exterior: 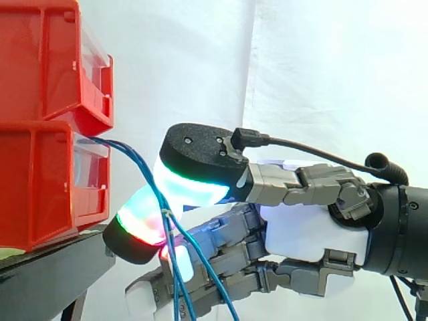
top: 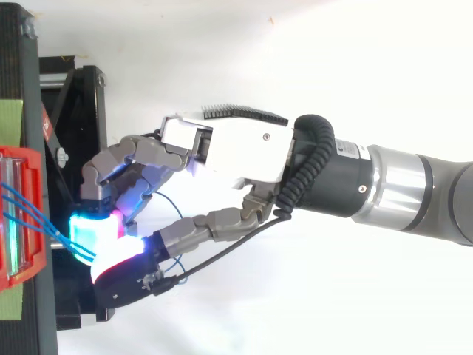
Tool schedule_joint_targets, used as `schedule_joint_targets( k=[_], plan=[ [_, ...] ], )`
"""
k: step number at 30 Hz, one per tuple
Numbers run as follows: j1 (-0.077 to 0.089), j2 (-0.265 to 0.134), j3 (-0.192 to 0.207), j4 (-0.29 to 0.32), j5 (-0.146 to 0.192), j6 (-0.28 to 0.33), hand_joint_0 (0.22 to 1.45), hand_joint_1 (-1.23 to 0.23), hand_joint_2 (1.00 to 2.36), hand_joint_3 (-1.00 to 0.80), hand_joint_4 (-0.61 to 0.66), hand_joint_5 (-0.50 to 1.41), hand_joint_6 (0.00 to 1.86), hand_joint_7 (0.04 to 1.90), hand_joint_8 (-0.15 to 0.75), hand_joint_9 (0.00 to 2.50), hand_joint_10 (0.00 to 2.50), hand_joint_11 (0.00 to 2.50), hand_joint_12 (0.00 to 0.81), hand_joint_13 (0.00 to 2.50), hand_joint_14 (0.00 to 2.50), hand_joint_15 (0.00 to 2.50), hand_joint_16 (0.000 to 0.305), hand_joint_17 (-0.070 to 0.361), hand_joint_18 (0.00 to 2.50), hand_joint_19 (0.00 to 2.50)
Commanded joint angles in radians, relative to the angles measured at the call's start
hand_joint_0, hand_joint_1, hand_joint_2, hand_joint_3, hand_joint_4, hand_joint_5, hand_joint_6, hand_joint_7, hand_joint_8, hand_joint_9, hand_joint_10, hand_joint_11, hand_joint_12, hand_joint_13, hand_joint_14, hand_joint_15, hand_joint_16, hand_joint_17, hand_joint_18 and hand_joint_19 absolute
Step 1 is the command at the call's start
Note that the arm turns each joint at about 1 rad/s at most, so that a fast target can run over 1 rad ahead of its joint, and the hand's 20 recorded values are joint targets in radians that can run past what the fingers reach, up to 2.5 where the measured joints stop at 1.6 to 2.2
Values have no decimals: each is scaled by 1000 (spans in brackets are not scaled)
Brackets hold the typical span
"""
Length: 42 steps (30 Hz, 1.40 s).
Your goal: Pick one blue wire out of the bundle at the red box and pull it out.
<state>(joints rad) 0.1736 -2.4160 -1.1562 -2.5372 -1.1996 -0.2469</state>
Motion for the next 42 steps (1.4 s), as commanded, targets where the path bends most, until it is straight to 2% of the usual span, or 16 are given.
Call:
schedule_joint_targets(
  k=[1, 6, 16, 22, 24, 25, 26, 28, 31, 42],
  plan=[
    [3, 0, 1, 0, 0, 0, 615, -783, 1016, -268, 149, -193, 917, 917, 348, 878, 17, 799, 432, 748, 18, 499, 59, 134, 606, 434],
    [4, 0, 0, 0, 0, 3, 620, -786, 1020, -182, 108, -198, 927, 992, 347, 866, 18, 798, 431, 747, 19, 496, 59, 133, 609, 432],
    [4, 2, 1, -2, 0, 12, 629, -784, 1022, -113, 62, -202, 948, 998, 345, 868, 18, 806, 432, 756, 17, 491, 59, 132, 623, 433],
    [6, 14, 6, -25, -3, 48, 630, -775, 1023, -95, 48, -202, 952, 1008, 345, 875, 18, 791, 431, 759, 19, 498, 59, 132, 628, 432],
    [6, 23, 6, -44, 0, 58, 628, -767, 1024, -87, 44, -202, 954, 1009, 345, 876, 15, 793, 430, 761, 17, 491, 58, 132, 629, 432],
    [4, 38, 6, -87, 0, 60, 627, -767, 1023, -85, 46, -203, 954, 1016, 346, 878, 17, 797, 430, 761, 17, 493, 59, 132, 630, 429],
    [4, 38, 6, -87, 0, 60, 626, -762, 1024, -83, 45, -203, 955, 1013, 349, 883, 15, 799, 430, 761, 17, 491, 58, 131, 629, 429],
    [4, 64, 6, -155, -1, 61, 624, -752, 1023, -74, 45, -202, 957, 1010, 353, 896, 19, 797, 430, 762, 19, 498, 58, 131, 628, 438],
    [4, 87, 6, -210, -6, 60, 623, -738, 1022, -74, 48, -200, 959, 1006, 359, 906, 17, 802, 434, 770, 19, 492, 59, 132, 633, 436],
    [3, 143, 7, -325, -5, 58, 615, -695, 1019, -116, 94, -199, 961, 964, 364, 930, 17, 797, 438, 780, 17, 497, 60, 134, 637, 451]
  ],
)
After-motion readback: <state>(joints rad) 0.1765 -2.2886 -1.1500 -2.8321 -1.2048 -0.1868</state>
